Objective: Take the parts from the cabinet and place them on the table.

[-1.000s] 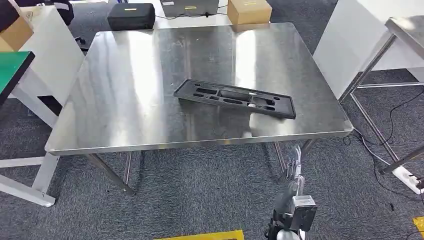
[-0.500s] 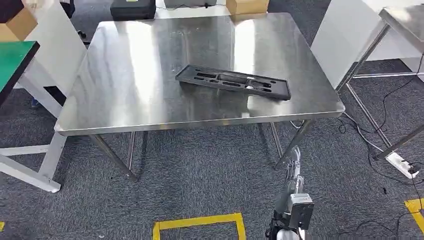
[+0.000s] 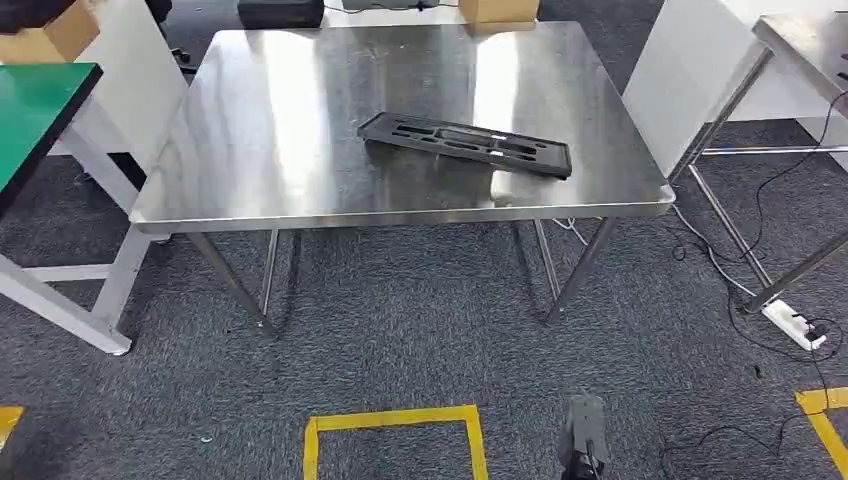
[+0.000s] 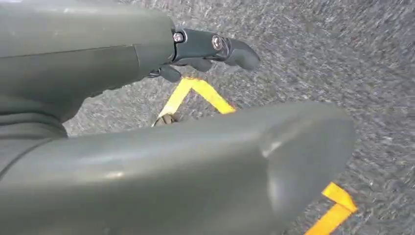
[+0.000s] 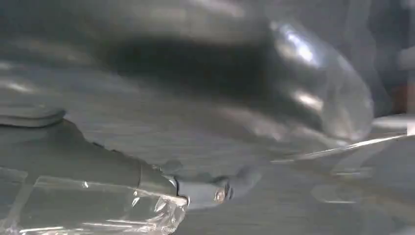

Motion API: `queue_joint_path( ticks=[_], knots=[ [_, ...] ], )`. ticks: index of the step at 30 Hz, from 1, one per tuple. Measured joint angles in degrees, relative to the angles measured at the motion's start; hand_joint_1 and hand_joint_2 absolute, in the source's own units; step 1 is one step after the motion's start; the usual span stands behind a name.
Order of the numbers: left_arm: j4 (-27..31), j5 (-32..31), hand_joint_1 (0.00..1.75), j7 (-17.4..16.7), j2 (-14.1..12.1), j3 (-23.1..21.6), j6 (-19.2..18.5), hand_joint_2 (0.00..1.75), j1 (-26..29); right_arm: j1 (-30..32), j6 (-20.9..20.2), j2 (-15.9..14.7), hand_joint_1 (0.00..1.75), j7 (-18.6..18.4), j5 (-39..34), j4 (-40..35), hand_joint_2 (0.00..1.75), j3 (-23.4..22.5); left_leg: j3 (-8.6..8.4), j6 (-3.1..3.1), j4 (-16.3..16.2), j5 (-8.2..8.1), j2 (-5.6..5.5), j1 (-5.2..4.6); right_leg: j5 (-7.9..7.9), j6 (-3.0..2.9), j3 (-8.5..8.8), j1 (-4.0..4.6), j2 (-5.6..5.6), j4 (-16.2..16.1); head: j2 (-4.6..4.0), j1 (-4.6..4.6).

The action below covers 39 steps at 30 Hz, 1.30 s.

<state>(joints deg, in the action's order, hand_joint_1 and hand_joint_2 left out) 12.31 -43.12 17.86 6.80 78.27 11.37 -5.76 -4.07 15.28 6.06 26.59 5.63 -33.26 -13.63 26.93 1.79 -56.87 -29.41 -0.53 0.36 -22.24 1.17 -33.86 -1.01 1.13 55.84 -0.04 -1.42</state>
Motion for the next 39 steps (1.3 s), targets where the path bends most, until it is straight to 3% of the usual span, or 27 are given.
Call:
queue_joint_path(
  ticks=[2, 3, 6, 7, 8, 9, 11, 12, 13, 14, 17, 18, 20, 22, 23, 24, 26, 27, 28, 29, 30, 33, 34, 35, 37, 38, 39],
  knots=[
    [0.00, 0.07, 0.00, 0.02, -0.11, 0.00, 0.04, 0.00, 0.08, -0.35, 1.12, -0.13, 0.00, -3.36, 1.21, 5.19, 0.00, -0.71, 0.84, 0.96, 0.38, 0.72, 0.34, -0.39, 1.28, 0.77, -0.05, -0.04, -0.15, -0.72, 0.00, -0.22],
    [0.00, 0.09, 0.00, 0.00, -0.09, 0.00, 0.13, 0.00, -0.03, -0.19, 1.20, -0.35, 0.00, -5.18, 1.49, 7.81, 0.00, -1.07, 0.76, 1.59, 1.93, 2.43, 0.45, 0.28, 1.19, 1.02, -0.39, 0.50, -0.25, -0.53, 0.00, -0.16],
    [-0.02, 0.24, 0.00, -0.24, 0.04, -0.04, 0.39, 0.00, -0.19, -0.12, 0.05, -0.61, 0.00, -10.01, 0.73, 12.72, 0.00, -2.63, 3.37, 2.19, 2.23, 4.82, 0.54, -0.12, -8.50, -0.70, -3.90, 0.11, -0.75, 8.69, 0.00, 0.13],
    [-0.02, 0.37, 0.00, -0.28, 0.04, -0.04, 0.48, 0.00, -0.17, -0.09, 0.13, -0.70, 0.00, -11.50, 1.12, 14.13, 0.00, -3.09, 4.32, 2.21, 2.17, 5.51, 0.60, -0.23, -10.65, -0.68, -4.89, 0.04, -0.84, 12.87, 0.00, 0.06],
    [-0.02, 0.57, 0.00, -0.33, 0.04, -0.04, 0.48, 0.00, -0.10, 0.10, 0.38, -0.79, 0.00, -13.13, 1.60, 15.19, 0.00, -3.17, 5.50, 2.09, 2.04, 6.42, 0.65, -0.27, -11.44, -0.08, -5.52, 0.04, -0.86, 16.93, 0.00, 0.15],
    [-0.02, 0.59, 0.00, -0.35, 0.04, -0.02, 0.50, 0.00, -0.07, 0.36, 0.53, -0.81, 0.00, -13.84, 1.90, 15.90, 0.00, -3.17, 6.09, 1.95, 1.98, 7.07, 0.69, -0.27, -10.69, 0.53, -5.13, -0.03, -0.87, 18.33, 0.00, 0.11],
    [-0.02, 0.59, 0.00, -0.35, 0.07, -0.02, 0.50, 0.00, -0.08, 0.60, 0.72, -0.85, 0.00, -14.44, 2.14, 17.26, 0.00, -3.26, 8.62, 1.51, 1.51, 8.70, 0.74, -0.21, -6.26, 2.20, -0.39, -0.16, -0.87, 13.94, 0.00, 0.15],
    [-0.02, 0.59, 0.00, -0.35, 0.09, 0.00, 0.50, 0.00, -0.09, 0.50, 0.75, -0.85, 0.00, -14.46, 2.26, 17.66, 0.00, -3.28, 9.65, 1.16, 1.06, 9.28, 0.76, -0.19, -5.42, 2.32, 3.58, -0.36, -0.86, 8.57, 0.00, 0.15],
    [-0.02, 0.59, 0.00, -0.35, 0.09, -0.02, 0.50, 0.00, -0.19, 0.31, 0.75, -0.83, 0.00, -14.52, 2.28, 17.94, 0.00, -3.31, 10.29, 0.69, 0.41, 9.67, 0.77, -0.40, -7.63, 1.83, 7.84, -0.67, -0.87, 2.15, 0.00, 0.15],
    [-0.02, 0.59, 0.00, -0.35, 0.09, 0.00, 0.50, 0.00, -0.18, 0.16, 0.75, -0.81, 0.00, -14.63, 2.28, 18.20, 0.00, -3.31, 10.83, 0.39, -0.01, 10.04, 0.75, -0.61, -9.41, 0.98, 10.67, 0.01, -1.11, -2.26, 0.00, 0.20],
    [-0.02, 0.59, 0.00, -0.35, 0.09, 0.02, 0.55, 0.00, -0.07, 0.22, 0.86, -0.81, 0.00, -14.98, 2.34, 19.28, 0.00, -3.46, 10.69, -0.19, 0.24, 11.53, 0.93, -0.40, -8.62, -0.36, 8.85, 0.18, -1.04, -1.16, 0.00, -0.07],
    [-0.02, 0.70, 0.00, -0.35, 0.04, 0.04, 0.55, 0.00, 0.17, 0.36, 1.34, -0.81, 0.00, -16.34, 2.47, 19.69, 0.00, -3.52, 11.03, -0.53, 0.04, 11.52, 0.88, 0.08, -7.85, -1.18, 8.38, -0.62, -0.83, -1.25, 0.00, -0.26],
    [-0.04, 1.50, 0.00, -0.37, 0.02, 0.07, 0.57, 0.00, 0.43, 0.26, 2.66, -0.77, 0.00, -20.08, 3.67, 20.10, 0.00, -3.54, 12.52, -1.16, -4.48, 4.01, 0.76, 0.50, -6.43, -2.44, 7.02, -0.37, -0.56, -1.23, 0.00, -0.28],
    [-0.07, 2.60, 0.00, -0.26, 0.13, 0.15, 0.66, 0.00, 0.45, 0.58, 3.98, -0.72, 0.00, -23.53, 4.60, 20.52, 0.00, -3.52, 14.47, -1.75, -13.75, -2.96, 0.59, 0.61, -4.93, -2.53, 5.10, -0.11, -0.52, -1.12, 0.00, -0.31],
    [-0.07, 3.10, 0.00, -0.15, 0.13, 0.24, 0.94, 0.00, 0.45, 0.63, 4.87, -0.70, 0.00, -25.11, 5.09, 20.74, 0.00, -3.52, 14.79, -1.89, -17.50, -4.15, 0.59, 0.63, -4.20, -2.44, 4.55, -0.04, -0.50, -0.99, 0.00, -0.33],
    [-0.07, 3.50, 0.00, -0.15, 0.13, 0.39, 1.31, 0.00, 0.45, 0.69, 5.45, -0.70, 0.00, -26.24, 5.54, 20.91, 0.00, -3.52, 14.20, -1.84, -19.11, -3.41, 0.59, 0.63, -3.48, -2.32, 3.54, 0.05, -0.50, -0.88, 0.00, -0.33],
    [-0.07, 4.29, 0.00, -0.46, 0.15, 0.90, 2.01, 0.00, 0.44, 0.84, 6.15, -0.72, 0.00, -27.25, 6.21, 21.07, 0.00, -3.52, 9.78, -1.40, -15.76, 0.72, 0.59, 0.66, -2.33, -1.97, 1.69, 0.10, -0.53, -0.45, 0.00, -0.33],
    [-0.07, 4.61, 0.00, -0.79, 0.17, 1.20, 2.54, 0.00, 0.44, 0.82, 6.17, -0.72, 0.00, -27.20, 6.41, 21.09, 0.00, -3.52, 6.00, -0.93, -11.18, 1.92, 0.57, 0.64, -1.83, -1.89, 0.99, 0.18, -0.61, -0.31, 0.00, -0.35],
    [-0.07, 5.01, 0.00, -1.18, 0.22, 1.51, 3.08, 0.00, 0.30, 0.69, 6.17, -0.63, 0.00, -26.50, 6.61, 21.09, 0.00, -3.50, 1.36, -0.25, -5.09, 1.30, 0.39, 0.46, -1.26, -1.71, 0.64, 0.09, -0.70, -0.18, 0.00, -0.35],
    [-0.04, 5.46, 0.00, -1.57, 0.22, 1.75, 3.67, 0.00, 0.10, 0.60, 6.14, -0.42, 0.00, -25.53, 6.89, 21.09, 0.00, -3.48, -1.45, 0.24, -0.28, -0.90, 0.33, 0.13, -0.77, -1.09, 0.25, 0.54, -0.73, -0.16, 0.00, -0.29],
    [-0.04, 5.64, 0.00, -1.73, 0.33, 1.97, 3.85, 0.00, -0.04, 0.48, 6.14, -0.33, 0.00, -24.88, 7.17, 21.09, 0.00, -3.46, -1.83, 0.22, 1.07, -1.27, 0.40, 0.02, -0.28, -0.75, 0.05, 0.39, -0.62, -0.23, 0.00, -0.22],
    [-0.04, 6.19, 0.00, -2.38, 0.63, 2.89, 4.24, 0.00, -0.10, -0.17, 6.14, -0.02, 0.00, -22.50, 8.16, 21.09, 0.00, -3.11, -0.39, 1.48, 1.65, 0.50, 0.58, -0.77, 1.72, 0.60, -0.37, 0.37, -0.44, -1.17, 0.00, -0.31],
    [-0.04, 6.25, 0.00, -2.49, 0.83, 3.04, 4.13, 0.00, -0.19, -0.47, 6.19, 0.00, 0.00, -21.98, 8.33, 21.13, 0.00, -3.00, 0.07, 1.59, 2.45, 1.91, 1.15, -0.11, 0.60, 0.40, -0.72, 0.21, -0.49, -0.04, 0.00, -0.29],
    [-0.04, 6.25, 0.00, -2.49, 1.03, 3.04, 4.02, 0.00, -0.33, -0.65, 6.21, -0.05, 0.00, -21.71, 8.46, 21.13, 0.00, -3.00, 0.99, 1.96, 2.54, 2.48, 0.94, -0.19, -2.19, -0.09, -1.99, 0.30, -0.68, 1.55, 0.00, -0.33],
    [-0.04, 6.23, 0.00, -2.40, 1.05, 3.08, 3.10, 0.00, -0.38, -1.13, 6.32, -0.02, 0.00, -20.95, 8.81, 21.13, 0.00, -2.96, 3.21, 2.22, 2.51, 4.32, 1.01, -0.34, -9.64, -1.17, -4.39, 0.09, -0.90, 10.16, 0.00, 0.46],
    [-0.04, 6.16, 0.00, -2.27, 1.05, 3.10, 2.74, 0.00, -0.38, -1.32, 6.41, 0.00, 0.00, -20.64, 9.05, 21.13, 0.00, -2.91, 4.35, 2.22, 2.45, 5.17, 1.03, -0.40, -11.53, -1.02, -5.11, 0.01, -0.91, 14.48, 0.00, 0.35],
    [-0.04, 6.12, 0.00, -2.12, 1.05, 3.10, 2.27, 0.00, -0.37, -1.50, 6.47, -0.02, 0.00, -20.32, 9.12, 21.13, 0.00, -2.89, 5.58, 2.07, 2.39, 6.14, 1.09, -0.40, -11.36, -0.29, -5.26, -0.11, -0.90, 17.71, 0.00, 0.61]
  ],
)
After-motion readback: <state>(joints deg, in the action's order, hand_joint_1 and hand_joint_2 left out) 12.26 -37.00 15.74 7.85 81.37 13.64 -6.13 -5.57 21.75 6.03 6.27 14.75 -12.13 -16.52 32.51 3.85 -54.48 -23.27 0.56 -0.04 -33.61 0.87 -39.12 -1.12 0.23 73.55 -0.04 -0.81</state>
